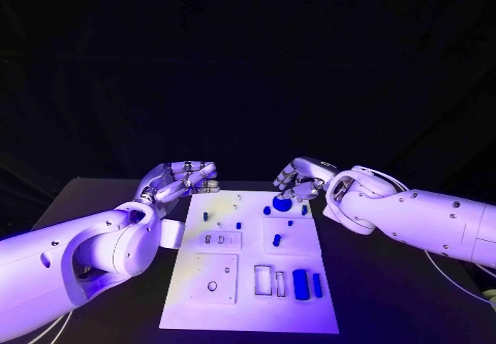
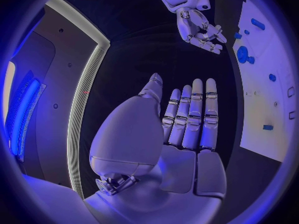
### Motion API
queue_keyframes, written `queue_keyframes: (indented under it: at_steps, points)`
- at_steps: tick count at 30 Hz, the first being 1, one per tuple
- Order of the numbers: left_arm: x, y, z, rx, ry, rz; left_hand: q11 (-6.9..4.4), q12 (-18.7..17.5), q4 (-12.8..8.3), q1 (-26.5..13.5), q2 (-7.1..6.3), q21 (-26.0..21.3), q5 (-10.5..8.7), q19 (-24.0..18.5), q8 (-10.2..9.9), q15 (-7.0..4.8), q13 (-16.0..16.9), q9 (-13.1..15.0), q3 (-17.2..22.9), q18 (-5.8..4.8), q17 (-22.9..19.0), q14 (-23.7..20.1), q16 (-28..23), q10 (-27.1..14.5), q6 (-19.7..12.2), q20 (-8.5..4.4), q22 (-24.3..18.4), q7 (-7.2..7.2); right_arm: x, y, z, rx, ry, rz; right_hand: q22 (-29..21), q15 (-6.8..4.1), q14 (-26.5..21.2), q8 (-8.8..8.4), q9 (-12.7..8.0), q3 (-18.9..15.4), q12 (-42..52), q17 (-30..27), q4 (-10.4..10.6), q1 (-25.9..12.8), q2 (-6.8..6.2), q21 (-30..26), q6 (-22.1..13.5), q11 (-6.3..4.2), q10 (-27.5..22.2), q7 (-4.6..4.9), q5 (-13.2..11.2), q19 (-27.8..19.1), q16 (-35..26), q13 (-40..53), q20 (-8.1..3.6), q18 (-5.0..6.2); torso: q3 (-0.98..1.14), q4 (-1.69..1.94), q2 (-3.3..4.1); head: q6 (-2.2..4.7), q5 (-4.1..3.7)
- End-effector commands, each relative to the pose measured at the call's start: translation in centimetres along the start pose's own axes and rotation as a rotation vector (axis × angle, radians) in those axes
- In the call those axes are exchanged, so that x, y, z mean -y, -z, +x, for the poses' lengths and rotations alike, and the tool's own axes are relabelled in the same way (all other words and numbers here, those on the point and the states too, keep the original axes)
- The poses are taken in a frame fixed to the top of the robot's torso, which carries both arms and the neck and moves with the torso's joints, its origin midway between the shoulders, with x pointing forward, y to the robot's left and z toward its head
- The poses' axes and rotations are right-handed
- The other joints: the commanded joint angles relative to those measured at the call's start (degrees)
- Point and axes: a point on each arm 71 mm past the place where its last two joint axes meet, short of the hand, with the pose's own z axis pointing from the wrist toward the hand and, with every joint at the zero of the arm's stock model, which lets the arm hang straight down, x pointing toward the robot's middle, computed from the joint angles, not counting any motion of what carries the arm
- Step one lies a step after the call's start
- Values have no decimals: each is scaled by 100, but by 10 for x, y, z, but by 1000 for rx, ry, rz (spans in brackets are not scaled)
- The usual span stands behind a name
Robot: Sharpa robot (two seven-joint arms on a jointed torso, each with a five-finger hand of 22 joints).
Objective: Assemble the parts on the task board
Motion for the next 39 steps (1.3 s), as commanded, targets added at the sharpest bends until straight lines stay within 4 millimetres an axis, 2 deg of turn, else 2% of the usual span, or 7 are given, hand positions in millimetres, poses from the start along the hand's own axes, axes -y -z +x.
queue_keyframes:
  at_steps: [1,3,7,15,21,34,39]
  points:
    - [3,2,6,-35,13,7,21,-31,-18,14,-6,23,14,55,-28,9,-11,-11,-16,77,6,22,-35,21,16,-9,-8,11,-1,-3,4,-42,152,17,1254,-13,266,-48,9,18,96,837,20,-44,-21,992,37,-3,-97,-20,62,464,1028,52,-15,-203,-40,44,192,45,-45]
    - [4,2,7,-37,17,6,22,-35,-19,14,-5,24,14,57,-31,10,-12,-13,-18,77,6,21,-40,20,15,-10,-9,13,-2,-4,5,-48,168,16,2171,-12,278,-67,12,47,166,1822,22,-55,-27,1691,36,-3,-184,-18,78,740,2088,91,2,-333,-51,61,234,59,-62]
    - [5,4,7,-39,21,4,24,-44,-23,14,-4,23,14,60,-37,12,-14,-16,-22,77,7,19,-48,18,13,-11,-10,16,-5,-7,9,-58,188,11,3382,-3,273,-74,22,102,268,2977,42,-93,-27,2567,59,30,-246,-26,82,1119,3265,134,21,-500,-60,84,293,69,-74]
    - [6,5,8,-45,26,3,35,-79,-33,7,0,20,14,65,-62,21,-20,-26,-39,74,8,13,-81,8,5,-13,-19,27,-11,-12,14,-87,215,9,4386,17,248,-100,23,228,355,3735,46,-112,-33,3250,48,43,-283,-26,132,1450,4073,150,56,-645,-77,123,358,87,-112]
    - [7,6,8,-47,27,2,39,-91,-37,5,2,18,14,66,-71,25,-22,-29,-45,74,9,9,-94,4,2,-13,-22,31,-12,-14,18,-110,227,14,4637,19,255,-103,25,283,378,3909,47,-122,-33,3411,55,37,-250,-23,155,1555,4255,148,58,-686,-77,132,391,110,-112]
    - [7,7,8,-49,30,-2,45,-109,-41,-1,7,15,14,68,-85,29,-24,-34,-54,73,9,7,-111,-3,-4,-14,-26,38,-8,-18,23,-134,247,34,4673,21,246,-98,29,330,383,3943,52,-127,-21,3437,78,38,-238,-18,177,1559,4310,141,61,-689,-86,150,466,160,-103]
    - [8,7,8,-48,30,-2,46,-113,-41,-2,9,15,14,68,-88,30,-24,-35,-56,73,10,6,-115,-5,-5,-14,-27,40,-10,-19,24,-140,249,32,4732,22,247,-95,32,373,391,3998,60,-131,2,3474,96,37,-211,-15,203,1581,4369,137,64,-698,-84,154,482,145,-104]
